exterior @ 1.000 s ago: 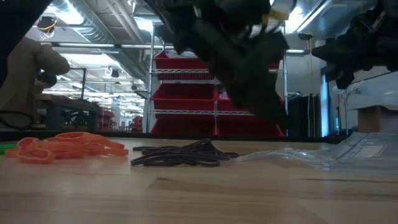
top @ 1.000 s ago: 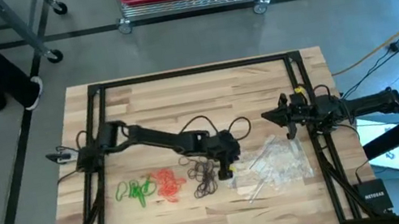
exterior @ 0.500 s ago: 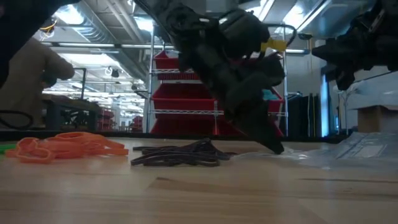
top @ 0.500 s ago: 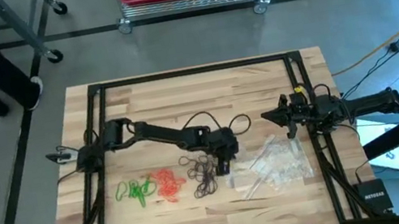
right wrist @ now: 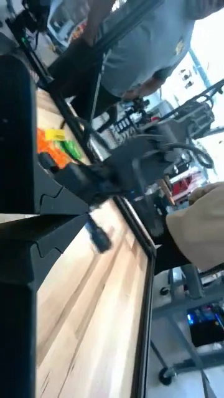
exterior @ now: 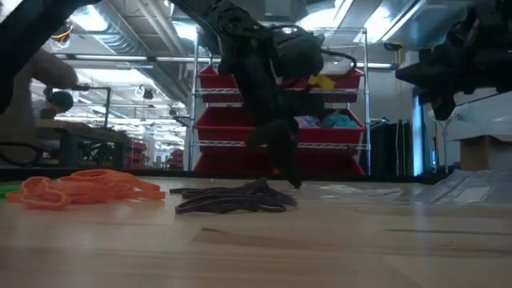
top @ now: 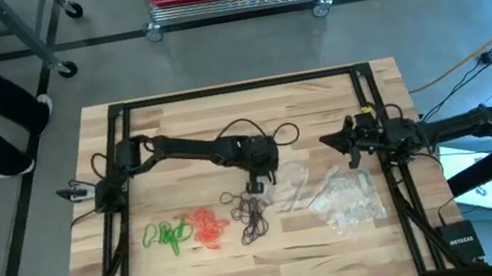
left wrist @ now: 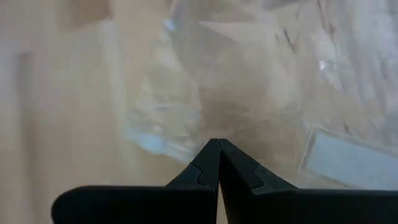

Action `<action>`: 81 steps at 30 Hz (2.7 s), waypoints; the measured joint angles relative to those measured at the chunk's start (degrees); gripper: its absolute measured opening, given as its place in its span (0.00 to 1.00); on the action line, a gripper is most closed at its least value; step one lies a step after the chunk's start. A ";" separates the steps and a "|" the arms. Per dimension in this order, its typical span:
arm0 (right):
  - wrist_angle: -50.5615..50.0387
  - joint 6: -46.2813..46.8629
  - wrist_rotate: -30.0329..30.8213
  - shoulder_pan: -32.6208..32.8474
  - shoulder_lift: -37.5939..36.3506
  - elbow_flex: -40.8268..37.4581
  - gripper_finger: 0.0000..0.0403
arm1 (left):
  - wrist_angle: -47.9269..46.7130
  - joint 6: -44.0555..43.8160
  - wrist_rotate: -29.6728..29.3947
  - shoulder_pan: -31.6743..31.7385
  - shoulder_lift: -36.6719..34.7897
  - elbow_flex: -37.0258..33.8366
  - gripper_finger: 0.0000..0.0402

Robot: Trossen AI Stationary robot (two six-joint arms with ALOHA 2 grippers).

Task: Sort rubber bands
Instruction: Open the transparent zip bag

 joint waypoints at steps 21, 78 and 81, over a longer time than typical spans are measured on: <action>4.13 1.82 -13.57 -13.49 42.22 11.41 0.40 | 19.34 -29.00 -1.15 -4.95 -9.61 -13.74 0.00; 5.30 -29.43 -20.39 -10.59 61.55 29.68 0.00 | 18.83 -32.11 -0.90 -0.54 -35.61 -20.50 0.00; 4.34 -32.13 -15.92 -8.57 56.93 30.31 0.00 | 18.57 -37.69 -0.69 0.79 -38.01 -20.50 0.00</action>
